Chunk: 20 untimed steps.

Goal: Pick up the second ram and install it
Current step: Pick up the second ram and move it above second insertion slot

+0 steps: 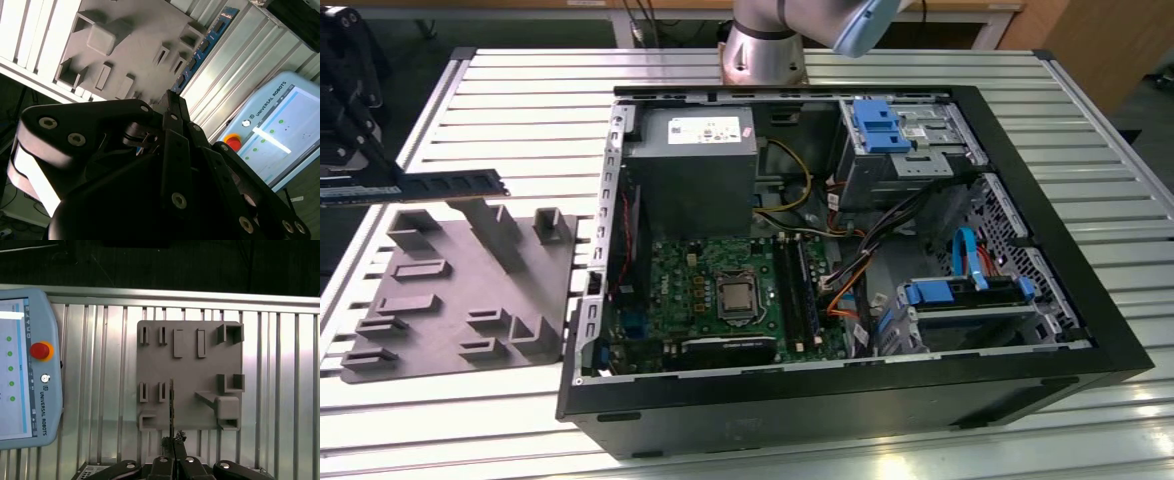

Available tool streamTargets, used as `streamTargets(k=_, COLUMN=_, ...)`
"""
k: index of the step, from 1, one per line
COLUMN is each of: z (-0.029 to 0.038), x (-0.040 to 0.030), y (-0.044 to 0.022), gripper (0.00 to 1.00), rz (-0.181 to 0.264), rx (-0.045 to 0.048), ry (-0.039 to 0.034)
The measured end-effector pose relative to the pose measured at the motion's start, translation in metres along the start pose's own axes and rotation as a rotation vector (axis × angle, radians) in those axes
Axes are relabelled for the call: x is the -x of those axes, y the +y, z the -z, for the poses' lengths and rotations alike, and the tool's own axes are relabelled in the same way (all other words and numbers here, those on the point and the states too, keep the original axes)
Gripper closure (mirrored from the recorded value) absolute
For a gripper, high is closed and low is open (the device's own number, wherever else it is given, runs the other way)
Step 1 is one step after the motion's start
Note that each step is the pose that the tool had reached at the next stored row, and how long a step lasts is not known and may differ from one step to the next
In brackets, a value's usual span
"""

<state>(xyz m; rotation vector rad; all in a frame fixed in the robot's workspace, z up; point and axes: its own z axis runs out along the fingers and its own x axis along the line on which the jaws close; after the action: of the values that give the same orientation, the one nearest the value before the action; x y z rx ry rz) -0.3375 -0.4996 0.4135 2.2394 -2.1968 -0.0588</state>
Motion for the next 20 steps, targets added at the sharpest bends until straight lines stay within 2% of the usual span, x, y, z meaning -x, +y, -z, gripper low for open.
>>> streamTargets(k=20, z=0.0004, x=0.0002, y=-0.0127, gripper=0.88, rz=0.000, rx=0.0000, ry=0.0000)
